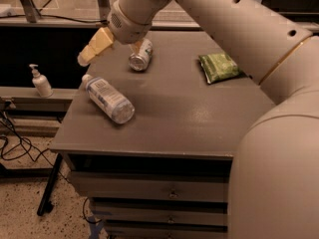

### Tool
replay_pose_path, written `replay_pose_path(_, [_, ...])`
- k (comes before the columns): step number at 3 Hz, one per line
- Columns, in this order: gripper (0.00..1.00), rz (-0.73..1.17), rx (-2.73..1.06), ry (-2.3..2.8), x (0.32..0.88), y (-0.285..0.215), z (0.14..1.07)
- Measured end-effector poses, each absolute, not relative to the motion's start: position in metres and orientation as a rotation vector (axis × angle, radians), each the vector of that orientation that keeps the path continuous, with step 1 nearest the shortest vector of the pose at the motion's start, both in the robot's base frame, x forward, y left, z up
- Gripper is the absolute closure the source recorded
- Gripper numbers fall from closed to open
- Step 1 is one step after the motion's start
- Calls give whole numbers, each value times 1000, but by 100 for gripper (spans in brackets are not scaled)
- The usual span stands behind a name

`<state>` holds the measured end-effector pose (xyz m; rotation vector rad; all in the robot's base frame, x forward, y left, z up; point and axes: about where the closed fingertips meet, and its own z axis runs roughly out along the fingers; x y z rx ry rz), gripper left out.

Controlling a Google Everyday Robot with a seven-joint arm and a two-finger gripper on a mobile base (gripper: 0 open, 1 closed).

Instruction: Place blue plastic bottle upright

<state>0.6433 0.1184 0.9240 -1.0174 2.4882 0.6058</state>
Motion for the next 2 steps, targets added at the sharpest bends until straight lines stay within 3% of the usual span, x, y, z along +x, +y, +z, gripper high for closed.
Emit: replay_pose_path(2, [0, 630, -1077, 2454, 628, 173, 910])
